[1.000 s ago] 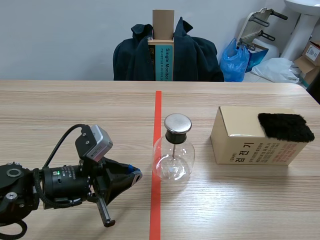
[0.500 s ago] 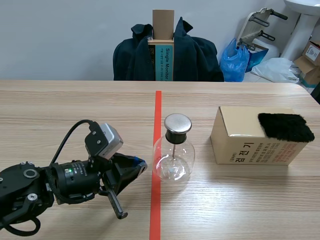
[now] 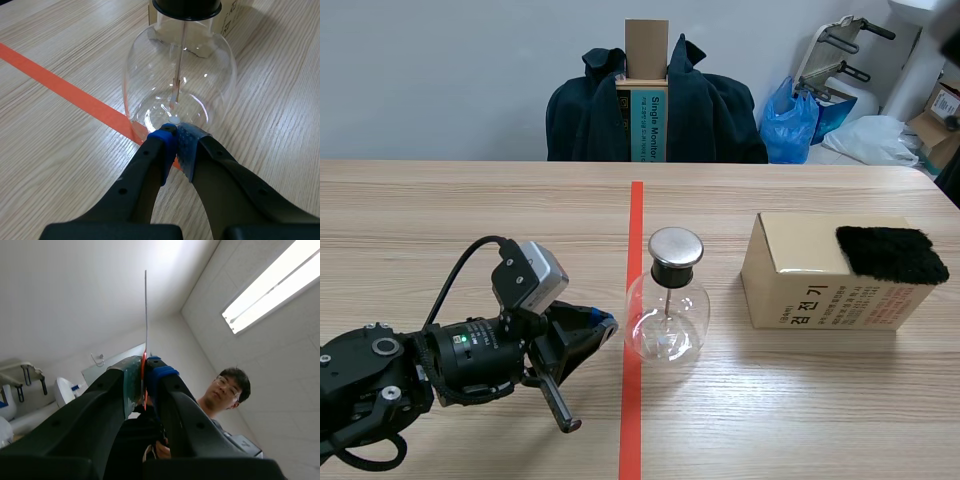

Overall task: Do the electroscope experiment.
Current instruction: 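Bring the plate to the electroscope and point at the metal foil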

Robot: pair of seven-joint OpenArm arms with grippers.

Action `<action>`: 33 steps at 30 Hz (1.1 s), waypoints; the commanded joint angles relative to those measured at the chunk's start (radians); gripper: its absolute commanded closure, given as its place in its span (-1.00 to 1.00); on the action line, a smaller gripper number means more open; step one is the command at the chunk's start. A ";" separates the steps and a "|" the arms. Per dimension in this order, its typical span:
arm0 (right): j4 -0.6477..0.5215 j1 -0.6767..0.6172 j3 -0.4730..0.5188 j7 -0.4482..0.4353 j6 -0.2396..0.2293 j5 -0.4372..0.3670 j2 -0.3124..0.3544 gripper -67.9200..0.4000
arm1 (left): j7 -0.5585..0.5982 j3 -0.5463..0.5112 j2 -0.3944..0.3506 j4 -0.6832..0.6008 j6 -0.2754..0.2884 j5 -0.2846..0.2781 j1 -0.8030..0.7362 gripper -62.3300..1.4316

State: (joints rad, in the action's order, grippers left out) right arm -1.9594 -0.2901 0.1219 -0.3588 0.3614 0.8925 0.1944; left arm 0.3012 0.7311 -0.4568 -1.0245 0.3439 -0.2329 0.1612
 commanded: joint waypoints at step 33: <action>0.427 0.003 -0.346 0.005 0.011 0.296 0.026 0.97 | 0.017 -0.010 0.010 -0.015 -0.002 -0.009 0.008 0.90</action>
State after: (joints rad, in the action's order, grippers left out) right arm -1.5116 -0.2905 -0.2302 -0.3508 0.3584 1.1896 0.1982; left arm 0.3012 0.7307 -0.4541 -1.0245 0.3408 -0.2333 0.1612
